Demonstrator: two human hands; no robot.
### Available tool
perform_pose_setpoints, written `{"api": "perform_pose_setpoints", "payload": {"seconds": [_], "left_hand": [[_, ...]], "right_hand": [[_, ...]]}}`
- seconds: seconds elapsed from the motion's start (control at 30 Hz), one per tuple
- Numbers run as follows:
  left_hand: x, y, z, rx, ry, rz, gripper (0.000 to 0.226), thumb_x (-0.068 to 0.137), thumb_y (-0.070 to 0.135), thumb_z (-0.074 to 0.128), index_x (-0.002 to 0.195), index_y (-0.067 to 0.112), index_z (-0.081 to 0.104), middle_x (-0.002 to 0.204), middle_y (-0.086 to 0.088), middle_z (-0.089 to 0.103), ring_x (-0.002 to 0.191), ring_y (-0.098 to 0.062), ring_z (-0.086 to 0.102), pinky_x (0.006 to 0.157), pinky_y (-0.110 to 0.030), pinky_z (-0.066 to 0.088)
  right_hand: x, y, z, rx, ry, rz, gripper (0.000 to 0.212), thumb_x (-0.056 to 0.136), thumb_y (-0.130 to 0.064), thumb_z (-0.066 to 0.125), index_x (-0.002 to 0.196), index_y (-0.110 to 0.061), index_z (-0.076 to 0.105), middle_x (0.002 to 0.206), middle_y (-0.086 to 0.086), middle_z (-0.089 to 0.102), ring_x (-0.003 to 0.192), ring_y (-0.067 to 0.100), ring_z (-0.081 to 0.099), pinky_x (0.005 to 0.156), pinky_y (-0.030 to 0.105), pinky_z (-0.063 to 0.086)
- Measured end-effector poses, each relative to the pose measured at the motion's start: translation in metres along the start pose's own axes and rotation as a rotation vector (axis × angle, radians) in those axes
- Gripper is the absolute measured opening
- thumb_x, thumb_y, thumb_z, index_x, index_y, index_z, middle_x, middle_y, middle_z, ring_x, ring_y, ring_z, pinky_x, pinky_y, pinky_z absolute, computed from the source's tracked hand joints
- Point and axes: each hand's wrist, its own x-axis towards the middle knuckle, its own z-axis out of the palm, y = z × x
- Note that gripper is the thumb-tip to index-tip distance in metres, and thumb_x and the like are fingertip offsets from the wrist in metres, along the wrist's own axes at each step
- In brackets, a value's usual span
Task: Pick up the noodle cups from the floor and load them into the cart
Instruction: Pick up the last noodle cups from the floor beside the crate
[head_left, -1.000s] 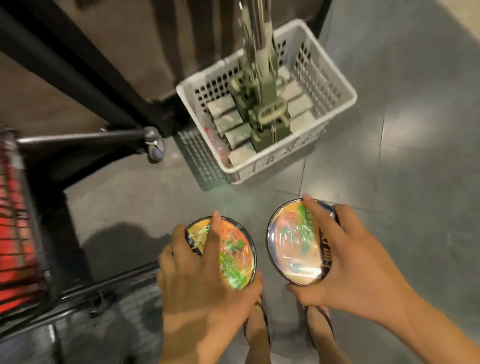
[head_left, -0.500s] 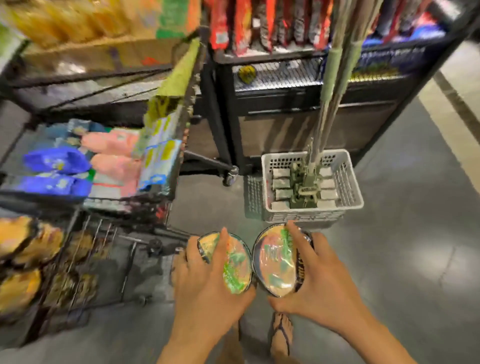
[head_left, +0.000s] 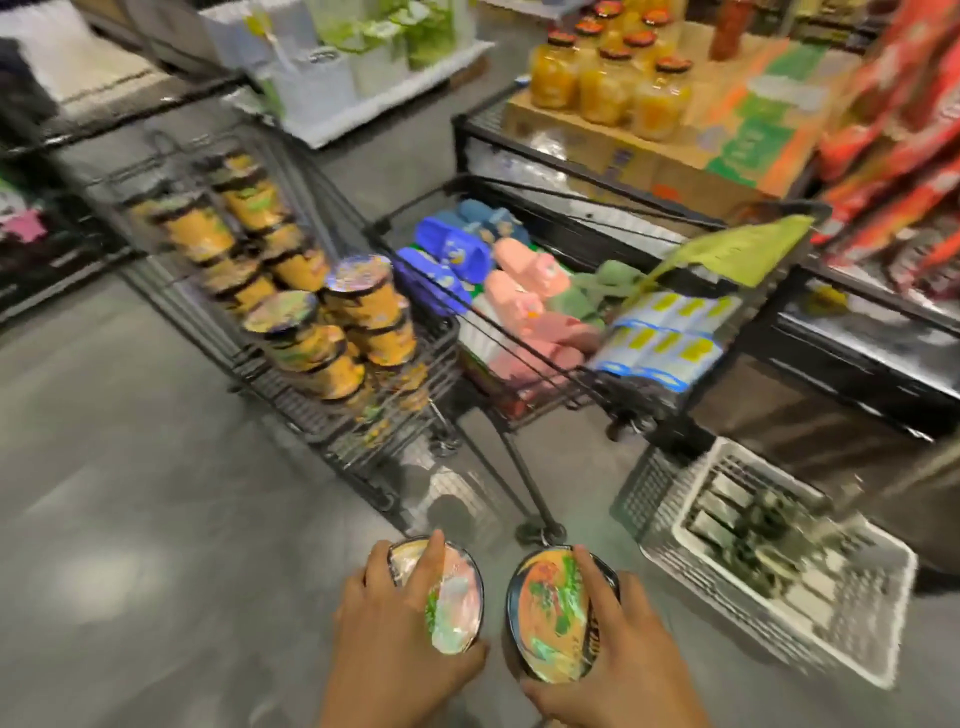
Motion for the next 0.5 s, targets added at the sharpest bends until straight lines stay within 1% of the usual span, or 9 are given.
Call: {"api": "perform_pose_setpoints", "payload": {"seconds": [0.03, 0.07, 0.1, 0.17, 0.27, 0.33, 0.43, 0.5], "left_hand": [[0.006, -0.012, -0.008, -0.008, 0.004, -0.034, 0.110, 0.047, 0.084, 0.042, 0.148, 0.052, 0.013, 0.149, -0.003, 0.022, 0.127, -0.030, 0.034, 0.103, -0.039, 0.036], [0.014, -0.024, -0.016, -0.028, 0.036, -0.057, 0.109, 0.049, 0.084, 0.039, 0.148, 0.052, 0.007, 0.149, -0.002, 0.017, 0.129, -0.029, 0.030, 0.106, -0.037, 0.033], [0.023, -0.036, -0.026, -0.024, 0.065, -0.066, 0.108, 0.051, 0.084, 0.038, 0.148, 0.052, 0.005, 0.149, -0.002, 0.016, 0.129, -0.030, 0.028, 0.106, -0.037, 0.031], [0.042, -0.061, -0.046, -0.026, 0.101, -0.070, 0.106, 0.054, 0.084, 0.038, 0.149, 0.051, 0.001, 0.150, -0.004, 0.014, 0.130, -0.031, 0.026, 0.107, -0.037, 0.029], [0.073, -0.099, -0.074, -0.033, 0.153, -0.064, 0.109, 0.051, 0.085, 0.029, 0.148, 0.051, -0.005, 0.152, -0.006, 0.011, 0.132, -0.032, 0.022, 0.108, -0.038, 0.027], [0.094, -0.123, -0.088, -0.068, 0.217, -0.063, 0.110, 0.050, 0.086, 0.030, 0.149, 0.050, -0.003, 0.153, -0.009, 0.014, 0.132, -0.034, 0.024, 0.107, -0.040, 0.028], [0.120, -0.156, -0.108, -0.134, 0.290, -0.094, 0.110, 0.051, 0.086, 0.041, 0.150, 0.046, 0.015, 0.148, -0.014, 0.028, 0.124, -0.038, 0.035, 0.102, -0.045, 0.035], [0.134, -0.171, -0.122, -0.130, 0.319, -0.118, 0.110, 0.051, 0.086, 0.043, 0.150, 0.044, 0.021, 0.143, -0.012, 0.033, 0.119, -0.038, 0.040, 0.099, -0.045, 0.039]], "right_hand": [[0.011, -0.012, 0.001, -0.011, -0.007, -0.012, 0.128, 0.040, -0.082, 0.059, 0.141, -0.057, -0.014, 0.117, -0.013, 0.019, 0.115, 0.007, 0.048, 0.084, 0.018, 0.043], [0.022, -0.023, 0.002, -0.015, -0.014, -0.019, 0.128, 0.039, -0.082, 0.060, 0.140, -0.058, -0.015, 0.118, -0.014, 0.019, 0.116, 0.009, 0.048, 0.086, 0.019, 0.044], [0.034, -0.037, 0.002, -0.013, -0.009, -0.028, 0.129, 0.038, -0.082, 0.061, 0.139, -0.058, -0.017, 0.119, -0.014, 0.020, 0.117, 0.010, 0.048, 0.088, 0.021, 0.045], [0.058, -0.064, 0.003, -0.013, 0.031, -0.067, 0.132, 0.036, -0.082, 0.064, 0.139, -0.057, -0.015, 0.117, -0.013, 0.024, 0.116, 0.011, 0.049, 0.088, 0.022, 0.047], [0.093, -0.104, 0.004, 0.020, 0.053, -0.102, 0.132, 0.037, -0.081, 0.065, 0.143, -0.054, -0.008, 0.112, -0.011, 0.028, 0.112, 0.011, 0.050, 0.088, 0.022, 0.046], [0.116, -0.131, 0.006, 0.024, 0.062, -0.115, 0.133, 0.037, -0.081, 0.064, 0.146, -0.050, -0.007, 0.109, -0.011, 0.029, 0.111, 0.011, 0.049, 0.089, 0.023, 0.045], [0.143, -0.167, 0.009, 0.023, 0.089, -0.136, 0.133, 0.038, -0.082, 0.063, 0.147, -0.050, -0.005, 0.106, -0.011, 0.030, 0.108, 0.012, 0.050, 0.087, 0.023, 0.045], [0.158, -0.187, 0.007, 0.029, 0.087, -0.144, 0.132, 0.037, -0.082, 0.064, 0.147, -0.052, -0.004, 0.109, -0.011, 0.031, 0.111, 0.012, 0.050, 0.086, 0.024, 0.046]]}}
